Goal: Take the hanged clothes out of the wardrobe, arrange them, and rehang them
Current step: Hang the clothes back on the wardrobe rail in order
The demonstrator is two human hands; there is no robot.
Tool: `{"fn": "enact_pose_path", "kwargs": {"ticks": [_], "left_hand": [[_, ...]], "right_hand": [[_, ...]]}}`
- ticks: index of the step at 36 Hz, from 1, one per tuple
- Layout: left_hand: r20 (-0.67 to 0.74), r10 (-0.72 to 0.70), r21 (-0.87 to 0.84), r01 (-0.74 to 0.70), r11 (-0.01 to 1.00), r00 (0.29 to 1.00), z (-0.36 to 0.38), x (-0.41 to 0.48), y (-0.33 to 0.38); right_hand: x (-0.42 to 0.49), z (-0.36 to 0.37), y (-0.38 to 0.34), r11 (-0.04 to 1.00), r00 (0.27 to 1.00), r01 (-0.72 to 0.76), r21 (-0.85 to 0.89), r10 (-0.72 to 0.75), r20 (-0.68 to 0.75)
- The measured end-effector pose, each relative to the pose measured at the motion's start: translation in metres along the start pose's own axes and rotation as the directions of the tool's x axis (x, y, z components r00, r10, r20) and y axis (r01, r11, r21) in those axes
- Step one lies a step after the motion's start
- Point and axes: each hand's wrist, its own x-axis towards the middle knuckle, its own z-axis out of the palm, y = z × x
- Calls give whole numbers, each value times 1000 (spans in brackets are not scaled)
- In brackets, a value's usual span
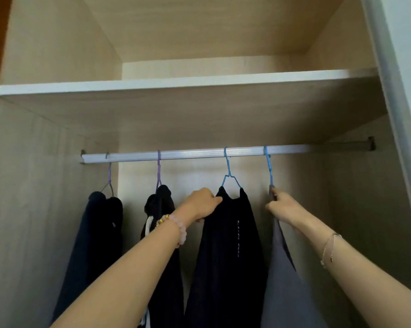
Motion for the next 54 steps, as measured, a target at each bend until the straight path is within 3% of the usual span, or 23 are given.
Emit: {"fn": "enact_pose_path", "kwargs": {"ticks": [6, 10, 23, 34, 42, 54], "left_hand": [[-236, -18, -20, 14, 1000, 972, 18, -4, -5], [-289, -41, -20, 37, 999, 957, 17, -7, -9], [-307, -36, -15, 33, 999, 951, 8, -8, -36], [-291, -42, -110, 10, 994, 956, 13, -7, -40], [-245, -12, -147, -25, 989, 970, 12, -9, -36], [-233, 15, -107, -41, 993, 972, 19, -9, -28]], "right_hand": [[6, -5, 16, 997, 1000, 0, 80, 0, -1], [7, -8, 17, 997, 1000, 13, 70, -15, 24], [12, 5, 14, 998, 1000, 5, 68, -7, 24], [11, 6, 16, 994, 998, -18, 107, 12, 61], [-3, 6, 20, 902, 998, 2, 432, 25, -57], [-7, -6, 21, 927, 989, 22, 375, 34, -144]]}}
